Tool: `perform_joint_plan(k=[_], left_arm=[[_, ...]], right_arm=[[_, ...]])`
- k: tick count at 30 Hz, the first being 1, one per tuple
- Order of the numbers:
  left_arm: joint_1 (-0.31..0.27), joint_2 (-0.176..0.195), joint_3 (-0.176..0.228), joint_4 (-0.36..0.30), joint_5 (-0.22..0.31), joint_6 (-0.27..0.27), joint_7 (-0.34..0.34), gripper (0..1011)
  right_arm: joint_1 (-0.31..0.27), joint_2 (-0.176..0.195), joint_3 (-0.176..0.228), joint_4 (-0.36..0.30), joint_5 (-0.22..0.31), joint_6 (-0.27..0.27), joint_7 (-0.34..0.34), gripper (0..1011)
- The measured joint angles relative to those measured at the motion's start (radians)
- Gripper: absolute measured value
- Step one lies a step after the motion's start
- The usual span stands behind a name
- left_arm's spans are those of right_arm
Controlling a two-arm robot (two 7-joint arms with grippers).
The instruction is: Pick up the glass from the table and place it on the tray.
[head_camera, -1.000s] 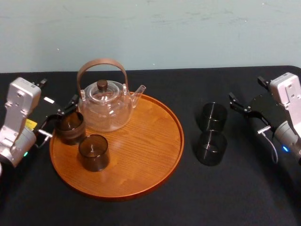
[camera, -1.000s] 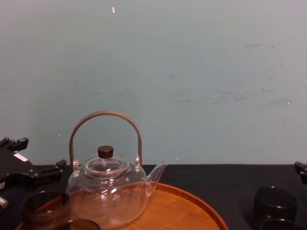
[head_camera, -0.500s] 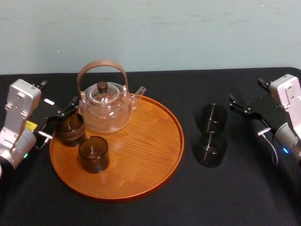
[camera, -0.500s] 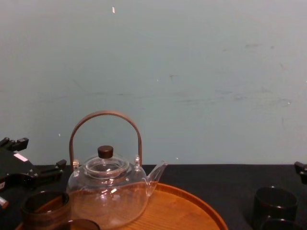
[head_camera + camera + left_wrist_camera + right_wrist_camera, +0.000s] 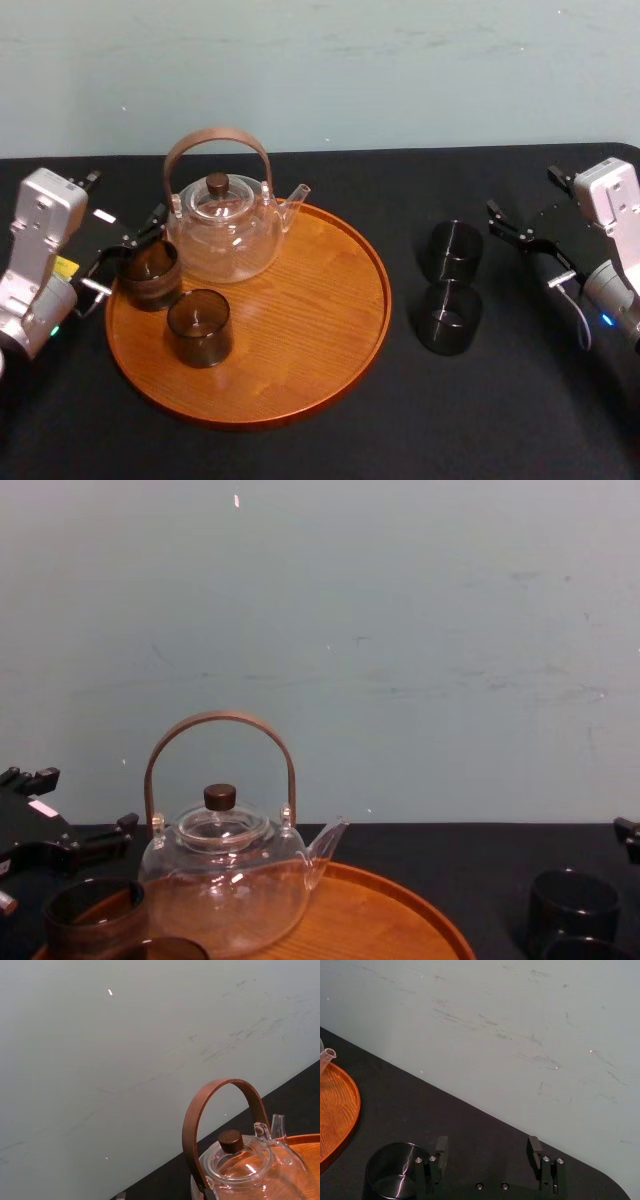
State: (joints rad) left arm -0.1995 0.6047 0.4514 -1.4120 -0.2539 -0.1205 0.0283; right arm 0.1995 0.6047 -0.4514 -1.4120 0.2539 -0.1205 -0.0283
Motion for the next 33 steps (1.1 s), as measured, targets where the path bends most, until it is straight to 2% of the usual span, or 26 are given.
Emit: perform_joint_plan(k=[21,26,29,32,33], left_arm=[[0.0,0.0,0.0,0.0,0.0,0.0,0.0,1001],[0.0,0.0,0.0,0.0,0.0,0.0,0.0,1001],[0.0,0.0,0.0,0.0,0.0,0.0,0.0,1001],[0.0,0.0,0.0,0.0,0.0,0.0,0.0,1001],[0.0,0.0,0.0,0.0,0.0,0.0,0.0,1001]], right_arm=[[-0.004,0.0,0.006,-0.001,0.003,-0.005,0.014,1002],[-0.03,0.015,0.022,-0.037,0.012,-0.023,0.052,1002],[-0.065,0.037,0.035,-0.086,0.019,-0.026,0.071,1002],[-0.127,0.074,0.056,-0.167,0.025,-0.024,0.083,1002],[-0.127,0.074,0.056,-0.167,0.025,-0.024,0.083,1002]])
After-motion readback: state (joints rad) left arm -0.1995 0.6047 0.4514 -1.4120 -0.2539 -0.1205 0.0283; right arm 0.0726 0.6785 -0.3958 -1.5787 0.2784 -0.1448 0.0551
